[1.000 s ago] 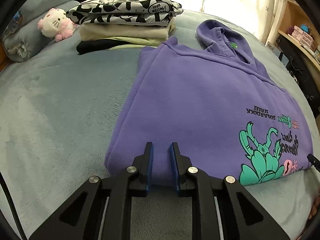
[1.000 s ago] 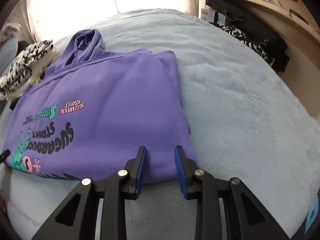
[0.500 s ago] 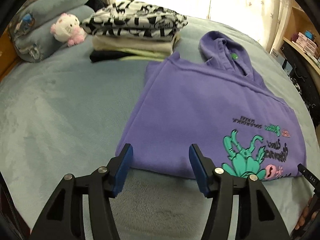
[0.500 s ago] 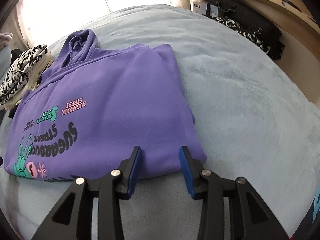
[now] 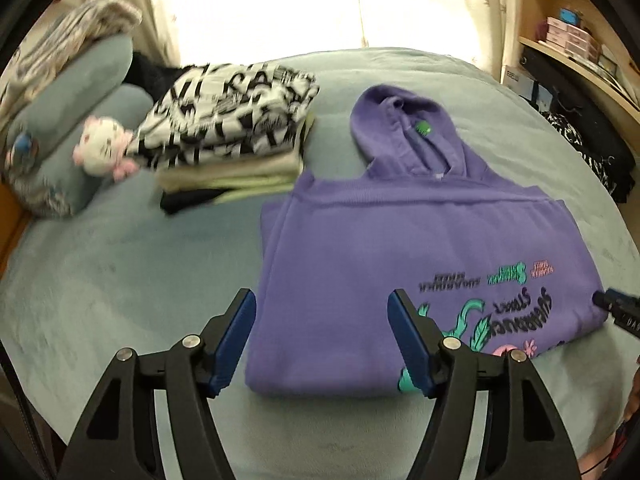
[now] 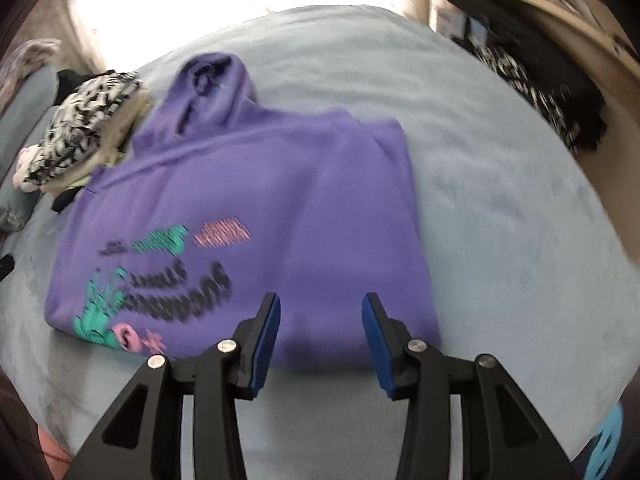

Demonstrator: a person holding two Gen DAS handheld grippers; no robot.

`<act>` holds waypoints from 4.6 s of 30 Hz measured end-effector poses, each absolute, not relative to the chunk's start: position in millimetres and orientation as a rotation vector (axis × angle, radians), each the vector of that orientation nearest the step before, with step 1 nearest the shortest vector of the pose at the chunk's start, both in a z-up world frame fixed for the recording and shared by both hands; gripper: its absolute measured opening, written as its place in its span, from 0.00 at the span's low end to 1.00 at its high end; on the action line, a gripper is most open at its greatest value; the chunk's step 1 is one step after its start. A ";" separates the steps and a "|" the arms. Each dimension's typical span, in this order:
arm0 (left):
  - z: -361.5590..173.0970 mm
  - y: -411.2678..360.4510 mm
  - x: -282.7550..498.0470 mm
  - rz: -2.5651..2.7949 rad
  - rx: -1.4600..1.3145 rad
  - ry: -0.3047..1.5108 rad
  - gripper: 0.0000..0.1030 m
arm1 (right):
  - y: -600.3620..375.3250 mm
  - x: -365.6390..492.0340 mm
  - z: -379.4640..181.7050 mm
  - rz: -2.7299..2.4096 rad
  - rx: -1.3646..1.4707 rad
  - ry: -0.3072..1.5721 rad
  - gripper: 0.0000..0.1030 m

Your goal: Fold large clothes

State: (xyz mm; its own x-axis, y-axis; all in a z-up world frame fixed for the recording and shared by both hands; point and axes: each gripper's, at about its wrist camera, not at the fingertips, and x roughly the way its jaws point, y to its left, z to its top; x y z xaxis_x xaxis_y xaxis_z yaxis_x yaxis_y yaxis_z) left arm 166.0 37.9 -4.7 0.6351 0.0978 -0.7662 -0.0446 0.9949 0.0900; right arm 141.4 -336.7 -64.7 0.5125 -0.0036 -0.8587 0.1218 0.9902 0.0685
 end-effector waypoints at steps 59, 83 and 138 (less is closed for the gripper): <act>-97.1 17.9 570.0 -0.059 -0.155 1.016 0.03 | -305.7 549.2 -65.6 0.165 0.246 0.930 0.05; -103.9 31.2 287.3 -0.254 -0.155 0.922 0.03 | -305.9 231.6 -54.3 0.310 -0.117 0.660 0.06; -176.0 -10.5 245.4 -0.074 -0.526 1.279 0.05 | -288.3 182.6 -143.8 0.035 0.492 1.130 0.05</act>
State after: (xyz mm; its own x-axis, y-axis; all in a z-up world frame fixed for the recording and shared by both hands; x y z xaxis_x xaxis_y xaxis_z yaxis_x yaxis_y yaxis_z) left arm 245.4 -10.5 -176.0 0.3024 -0.3381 -0.8912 -0.2335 0.8802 -0.4131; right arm 182.6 -288.3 -143.8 0.4378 0.2714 -0.8572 0.2173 0.8932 0.3937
